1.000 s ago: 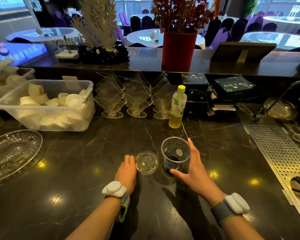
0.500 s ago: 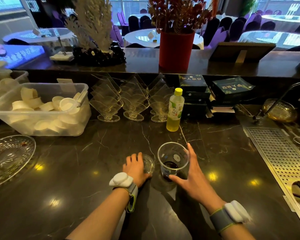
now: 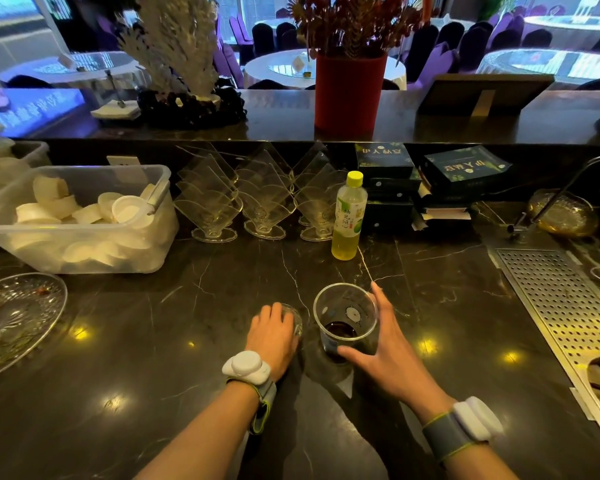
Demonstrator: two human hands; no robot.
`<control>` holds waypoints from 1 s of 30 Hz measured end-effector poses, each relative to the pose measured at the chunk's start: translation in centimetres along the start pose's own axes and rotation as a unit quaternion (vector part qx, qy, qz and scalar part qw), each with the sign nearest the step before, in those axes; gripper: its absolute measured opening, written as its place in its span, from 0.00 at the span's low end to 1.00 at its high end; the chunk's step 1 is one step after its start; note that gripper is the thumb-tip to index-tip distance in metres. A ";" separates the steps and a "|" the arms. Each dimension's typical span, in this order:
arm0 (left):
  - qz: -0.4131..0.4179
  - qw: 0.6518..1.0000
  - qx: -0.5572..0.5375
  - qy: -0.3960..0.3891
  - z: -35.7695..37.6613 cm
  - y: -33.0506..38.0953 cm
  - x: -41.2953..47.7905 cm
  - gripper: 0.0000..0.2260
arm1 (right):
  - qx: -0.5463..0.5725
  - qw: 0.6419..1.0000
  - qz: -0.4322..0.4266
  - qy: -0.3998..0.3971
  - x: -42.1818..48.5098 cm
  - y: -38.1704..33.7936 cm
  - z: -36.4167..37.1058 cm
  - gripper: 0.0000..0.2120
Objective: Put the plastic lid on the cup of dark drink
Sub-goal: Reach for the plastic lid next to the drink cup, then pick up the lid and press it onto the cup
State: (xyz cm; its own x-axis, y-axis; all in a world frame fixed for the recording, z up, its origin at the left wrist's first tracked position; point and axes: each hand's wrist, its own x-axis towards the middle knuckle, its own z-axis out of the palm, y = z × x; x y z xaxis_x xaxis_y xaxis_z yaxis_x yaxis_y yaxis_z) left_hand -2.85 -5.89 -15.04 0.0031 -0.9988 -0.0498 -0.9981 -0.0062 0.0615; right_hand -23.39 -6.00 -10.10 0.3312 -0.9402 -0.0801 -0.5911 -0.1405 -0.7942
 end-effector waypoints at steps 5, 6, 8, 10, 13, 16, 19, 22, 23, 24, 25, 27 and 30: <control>0.039 0.998 0.004 -0.054 0.0 0.2 0.4 0.16 | 0.037 0.999 0.014 -0.003 0.1 0.4 0.7 0.56; 0.043 0.997 0.016 -0.056 -0.1 0.0 0.5 0.15 | 0.043 0.999 0.017 -0.001 0.1 0.4 0.8 0.56; 0.039 0.997 0.043 -0.060 -0.2 -0.3 0.7 0.15 | 0.046 0.999 0.020 -0.001 0.2 0.3 0.7 0.55; 0.025 0.996 0.061 -0.062 -0.3 -0.4 0.9 0.15 | 0.045 0.999 0.018 0.001 0.2 0.3 0.5 0.55; -0.010 0.997 0.053 -0.050 -0.9 -0.7 0.9 0.16 | 0.055 0.998 0.014 0.004 0.3 0.1 0.5 0.55; -0.036 0.998 0.021 -0.042 -1.6 -1.4 0.9 0.17 | 0.063 0.998 0.011 0.006 0.5 0.0 0.7 0.55; -0.045 0.998 -0.011 -0.050 -2.4 -1.3 0.7 0.16 | 0.076 0.997 0.011 0.013 0.7 0.1 0.8 0.55; -0.138 0.972 -0.188 0.039 -3.6 -1.3 0.7 0.08 | 0.096 0.995 0.014 0.026 0.8 0.1 1.4 0.53; -0.196 0.930 -0.298 0.084 -4.3 -1.3 0.8 0.03 | 0.103 0.994 0.016 0.033 0.9 0.1 1.6 0.51; -0.242 0.867 -0.420 0.114 -4.9 -1.5 1.0 0.03 | 0.106 0.993 0.016 0.039 0.8 0.1 1.8 0.49; -0.263 0.791 -0.536 0.134 -5.6 -1.6 1.1 0.06 | 0.107 0.993 0.014 0.043 0.8 0.1 1.9 0.48; -0.250 0.661 -0.694 0.137 -6.7 -1.9 1.2 0.09 | 0.112 0.993 0.009 0.048 0.7 0.2 2.0 0.46; -0.187 0.560 -0.805 0.059 -8.1 -1.4 0.1 0.03 | 0.114 0.992 0.001 0.049 0.8 0.1 1.9 0.44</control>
State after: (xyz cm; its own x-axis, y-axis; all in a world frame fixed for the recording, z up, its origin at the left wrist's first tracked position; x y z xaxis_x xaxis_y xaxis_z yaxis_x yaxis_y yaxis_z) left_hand -0.96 -6.41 -7.03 0.2921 -0.9085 -0.2989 0.4216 -0.1583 0.8928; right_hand -21.75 -6.16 -11.38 0.2513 -0.9674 -0.0320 -0.4054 -0.0752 -0.9110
